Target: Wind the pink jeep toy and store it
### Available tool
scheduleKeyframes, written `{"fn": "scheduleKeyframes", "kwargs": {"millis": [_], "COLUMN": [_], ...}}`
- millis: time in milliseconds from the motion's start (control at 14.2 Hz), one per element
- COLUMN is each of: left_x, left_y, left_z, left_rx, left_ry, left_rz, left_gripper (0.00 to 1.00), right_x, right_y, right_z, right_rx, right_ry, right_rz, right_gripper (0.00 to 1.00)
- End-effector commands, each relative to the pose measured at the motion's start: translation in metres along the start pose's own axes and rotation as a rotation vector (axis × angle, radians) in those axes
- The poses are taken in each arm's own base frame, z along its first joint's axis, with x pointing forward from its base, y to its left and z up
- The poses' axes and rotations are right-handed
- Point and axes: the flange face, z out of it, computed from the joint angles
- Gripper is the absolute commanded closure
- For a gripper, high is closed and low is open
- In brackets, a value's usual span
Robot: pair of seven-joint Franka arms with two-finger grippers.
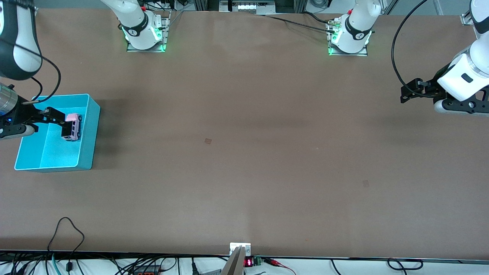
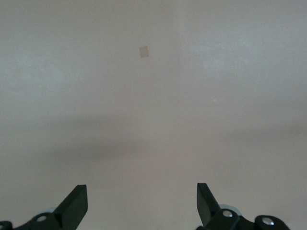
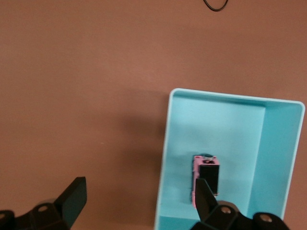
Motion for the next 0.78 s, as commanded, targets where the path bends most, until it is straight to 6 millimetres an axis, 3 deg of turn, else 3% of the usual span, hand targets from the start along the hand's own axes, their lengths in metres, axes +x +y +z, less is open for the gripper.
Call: {"fn": "scheduleKeyframes", "kwargs": {"millis": [0, 141, 353, 706], "left_x": [-0.004, -0.005, -0.005, -0.005], "left_y": [0.001, 0.001, 0.001, 0.001], "left_z": [-0.006, -0.006, -0.006, -0.007], "left_rx": [-0.014, -0.014, -0.014, -0.014], "left_ry": [-0.001, -0.001, -0.001, 0.001], "left_rz": [-0.004, -0.002, -0.002, -0.002], "left_gripper": [0.00, 0.00, 0.00, 0.00], "right_x": [-0.004, -0.011, -0.021, -0.034], "right_y": [-0.039, -0.064, -0.100, -0.132], "right_z": [-0.042, -0.066, -0.092, -0.119], "right_rx": [0.023, 0.028, 0.024, 0.020], "right_ry": [0.012, 0.020, 0.024, 0.018], "right_rz": [0.004, -0.017, 0.106, 0.187], "right_gripper": [0.00, 0.00, 0.00, 0.00]}}
